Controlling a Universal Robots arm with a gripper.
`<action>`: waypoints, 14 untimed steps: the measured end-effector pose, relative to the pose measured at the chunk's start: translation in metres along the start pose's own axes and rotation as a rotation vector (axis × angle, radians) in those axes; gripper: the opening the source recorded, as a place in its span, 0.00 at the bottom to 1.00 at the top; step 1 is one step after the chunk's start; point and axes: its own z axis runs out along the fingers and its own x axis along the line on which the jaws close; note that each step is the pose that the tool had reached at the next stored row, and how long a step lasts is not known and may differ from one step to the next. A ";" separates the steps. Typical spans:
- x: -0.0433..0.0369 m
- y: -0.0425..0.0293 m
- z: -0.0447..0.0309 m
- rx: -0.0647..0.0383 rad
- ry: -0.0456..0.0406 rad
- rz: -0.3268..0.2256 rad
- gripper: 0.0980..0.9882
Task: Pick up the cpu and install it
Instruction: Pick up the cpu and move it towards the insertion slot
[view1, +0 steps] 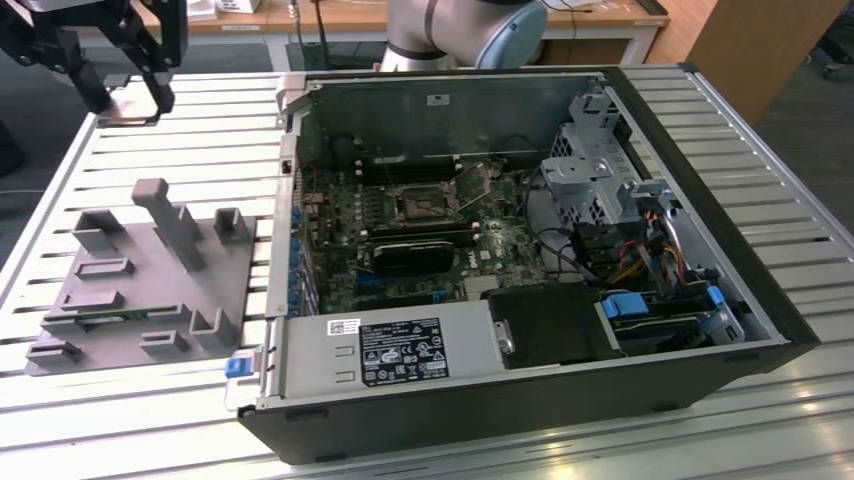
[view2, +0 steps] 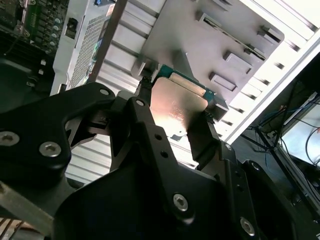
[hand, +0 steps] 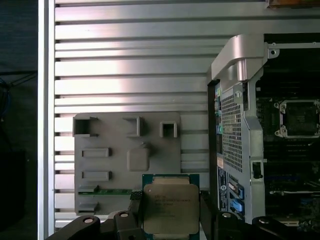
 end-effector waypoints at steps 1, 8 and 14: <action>-0.0027 0.0002 0.0000 0.000 0.0000 0.000 0.50; -0.0229 0.0027 0.0010 0.000 0.0000 0.000 0.50; -0.0432 0.0047 0.0027 0.000 -0.0001 0.000 0.50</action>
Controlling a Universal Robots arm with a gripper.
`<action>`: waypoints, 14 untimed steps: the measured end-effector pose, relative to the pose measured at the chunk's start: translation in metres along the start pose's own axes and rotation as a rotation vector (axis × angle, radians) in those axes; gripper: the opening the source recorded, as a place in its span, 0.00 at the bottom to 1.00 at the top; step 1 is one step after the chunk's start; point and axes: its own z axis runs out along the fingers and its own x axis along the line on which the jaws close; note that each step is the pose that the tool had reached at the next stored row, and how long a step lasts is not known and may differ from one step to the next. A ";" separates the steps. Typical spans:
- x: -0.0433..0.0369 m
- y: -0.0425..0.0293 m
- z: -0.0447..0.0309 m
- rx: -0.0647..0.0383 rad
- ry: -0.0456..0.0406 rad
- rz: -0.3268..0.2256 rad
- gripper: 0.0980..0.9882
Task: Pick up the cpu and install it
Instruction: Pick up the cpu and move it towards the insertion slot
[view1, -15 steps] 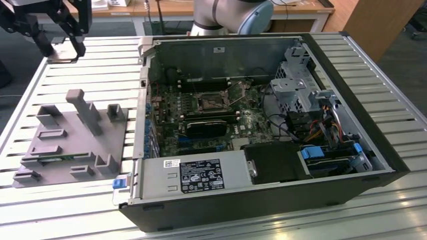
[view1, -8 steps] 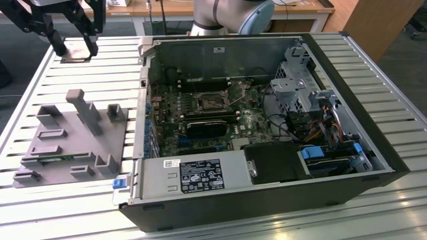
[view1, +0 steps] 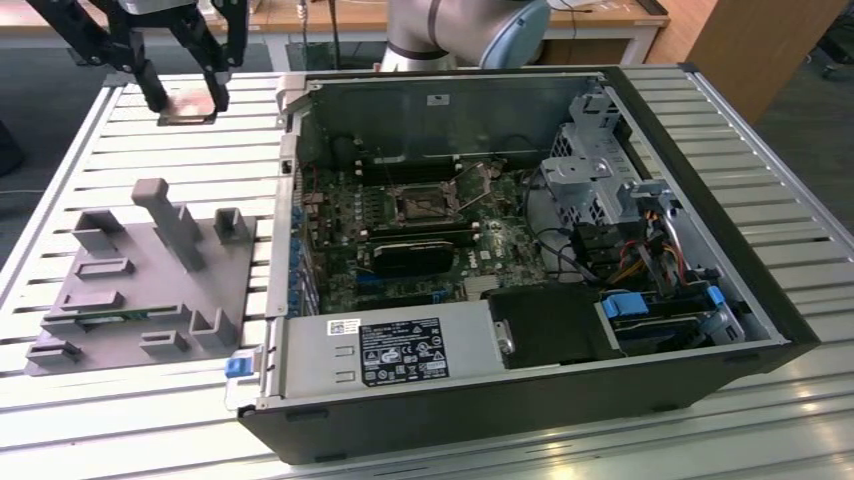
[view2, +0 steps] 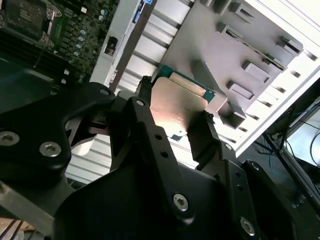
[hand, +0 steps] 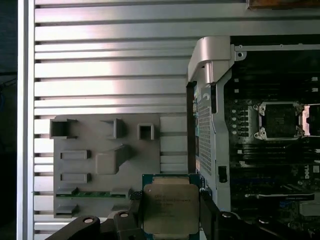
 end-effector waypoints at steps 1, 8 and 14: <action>-0.0041 0.0004 0.0003 0.000 0.0000 0.000 0.50; -0.0306 0.0021 0.0027 0.000 0.0001 0.000 0.50; -0.0525 0.0031 0.0046 0.000 0.0000 0.000 0.50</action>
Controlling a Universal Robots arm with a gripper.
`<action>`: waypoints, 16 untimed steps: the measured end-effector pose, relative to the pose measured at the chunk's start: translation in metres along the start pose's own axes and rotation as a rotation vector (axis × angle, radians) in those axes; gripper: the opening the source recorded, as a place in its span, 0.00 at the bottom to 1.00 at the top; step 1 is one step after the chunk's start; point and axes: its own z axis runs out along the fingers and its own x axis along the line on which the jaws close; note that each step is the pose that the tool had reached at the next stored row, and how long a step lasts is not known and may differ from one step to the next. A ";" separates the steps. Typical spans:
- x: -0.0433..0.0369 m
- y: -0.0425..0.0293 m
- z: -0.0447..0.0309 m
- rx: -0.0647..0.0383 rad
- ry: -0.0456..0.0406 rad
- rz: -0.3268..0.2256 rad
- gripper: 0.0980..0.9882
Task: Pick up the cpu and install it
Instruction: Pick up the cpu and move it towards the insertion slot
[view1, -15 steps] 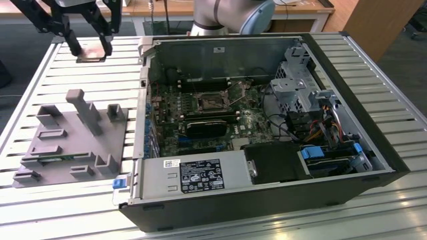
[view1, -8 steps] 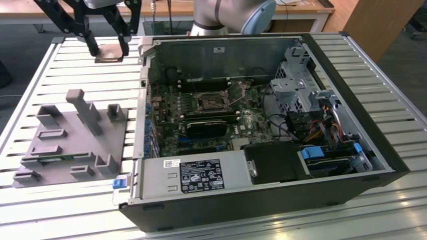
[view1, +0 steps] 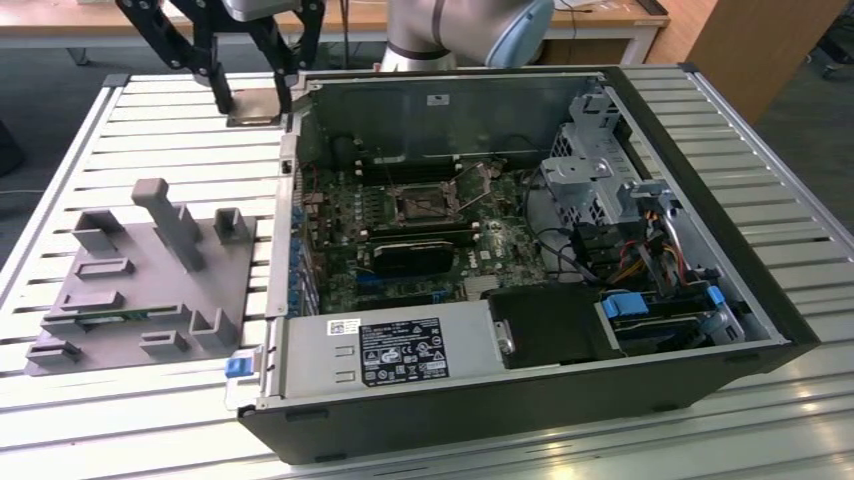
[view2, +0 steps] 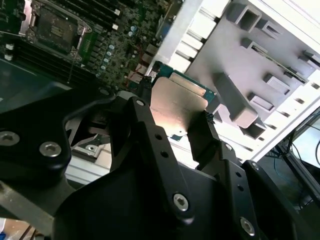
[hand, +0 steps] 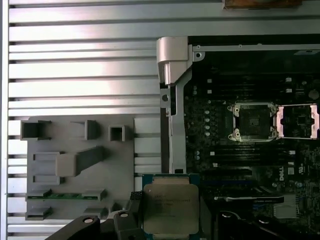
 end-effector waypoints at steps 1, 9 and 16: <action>-0.0038 0.0002 0.0003 0.000 0.0001 0.000 0.50; -0.0344 0.0077 0.0041 0.000 -0.0001 0.000 0.50; -0.0559 0.0177 0.0078 0.000 0.0000 0.000 0.50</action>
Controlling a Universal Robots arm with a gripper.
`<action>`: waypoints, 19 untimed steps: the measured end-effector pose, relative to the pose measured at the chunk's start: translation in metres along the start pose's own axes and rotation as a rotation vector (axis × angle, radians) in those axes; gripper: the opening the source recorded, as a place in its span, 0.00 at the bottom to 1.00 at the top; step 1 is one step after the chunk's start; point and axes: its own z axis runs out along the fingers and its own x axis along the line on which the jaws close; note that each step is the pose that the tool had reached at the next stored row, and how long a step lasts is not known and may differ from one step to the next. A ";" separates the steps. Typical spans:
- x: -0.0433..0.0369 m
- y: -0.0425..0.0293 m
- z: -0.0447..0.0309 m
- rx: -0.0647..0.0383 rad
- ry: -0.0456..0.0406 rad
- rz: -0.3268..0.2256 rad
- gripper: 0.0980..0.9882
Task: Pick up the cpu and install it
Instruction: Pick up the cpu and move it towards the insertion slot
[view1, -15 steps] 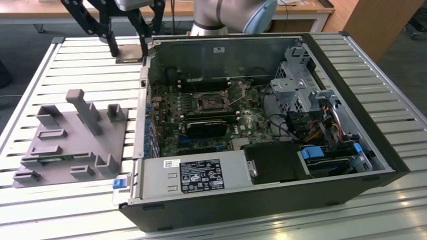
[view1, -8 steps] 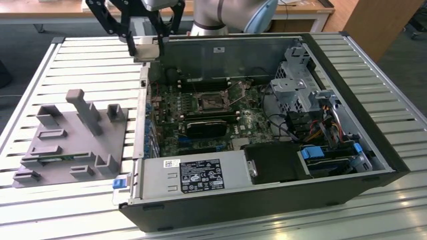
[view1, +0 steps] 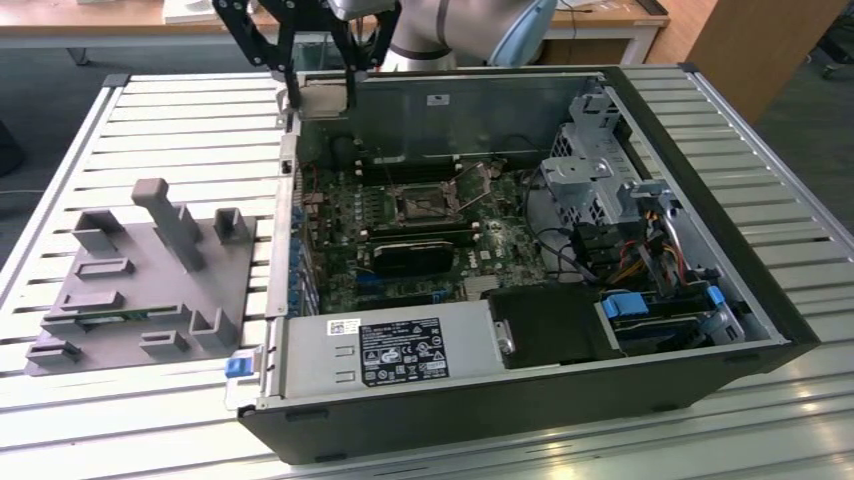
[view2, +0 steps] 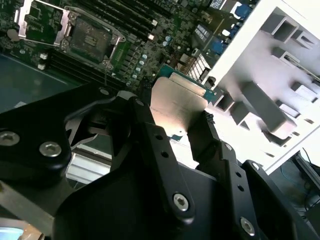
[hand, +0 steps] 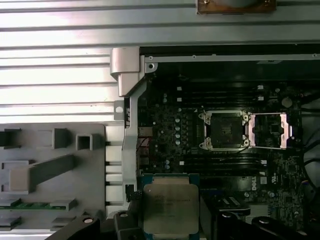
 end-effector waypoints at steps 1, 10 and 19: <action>-0.0026 0.0018 0.0004 0.000 0.0001 0.000 0.50; -0.0315 0.0139 0.0034 -0.003 -0.0002 0.000 0.50; -0.0681 0.0153 0.0041 -0.011 -0.0023 0.000 0.50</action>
